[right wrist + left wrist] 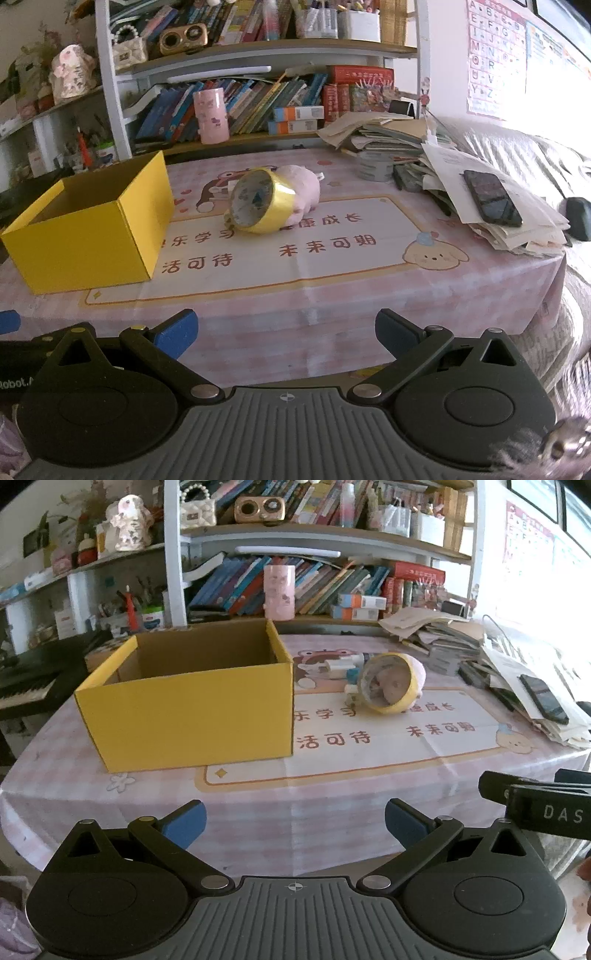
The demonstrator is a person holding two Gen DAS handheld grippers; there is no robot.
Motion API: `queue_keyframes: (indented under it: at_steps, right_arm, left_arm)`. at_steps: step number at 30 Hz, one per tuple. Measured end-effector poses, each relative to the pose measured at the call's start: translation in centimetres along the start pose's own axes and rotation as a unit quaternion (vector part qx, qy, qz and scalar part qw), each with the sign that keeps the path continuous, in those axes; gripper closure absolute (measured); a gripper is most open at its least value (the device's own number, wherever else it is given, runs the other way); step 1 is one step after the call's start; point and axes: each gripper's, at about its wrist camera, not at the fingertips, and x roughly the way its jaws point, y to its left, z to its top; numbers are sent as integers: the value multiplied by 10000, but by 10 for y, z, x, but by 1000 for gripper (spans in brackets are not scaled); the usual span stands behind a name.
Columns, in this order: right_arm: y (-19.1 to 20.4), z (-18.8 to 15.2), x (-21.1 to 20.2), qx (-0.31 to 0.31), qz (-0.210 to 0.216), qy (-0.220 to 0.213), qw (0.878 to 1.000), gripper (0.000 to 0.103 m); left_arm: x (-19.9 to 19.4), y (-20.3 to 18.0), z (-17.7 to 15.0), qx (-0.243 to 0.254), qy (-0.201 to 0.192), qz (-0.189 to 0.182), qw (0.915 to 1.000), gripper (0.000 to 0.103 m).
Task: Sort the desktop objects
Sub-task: 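Close left tool on the yellow tape roll rim while right tool nears the pink pig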
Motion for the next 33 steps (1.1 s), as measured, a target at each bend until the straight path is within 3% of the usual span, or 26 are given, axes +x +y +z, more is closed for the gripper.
queue_keyframes:
  at_steps: [12, 33]
  right_arm:
    - [-16, 18, 26, -34, 161, -51, 9999, 0]
    - [-81, 71, 96, -31, 282, 329, 9991, 2]
  left_arm:
    - [24, -18, 17, 25, -14, 113, 9999, 0]
    - [84, -80, 51, -28, 270, 136, 9995, 0]
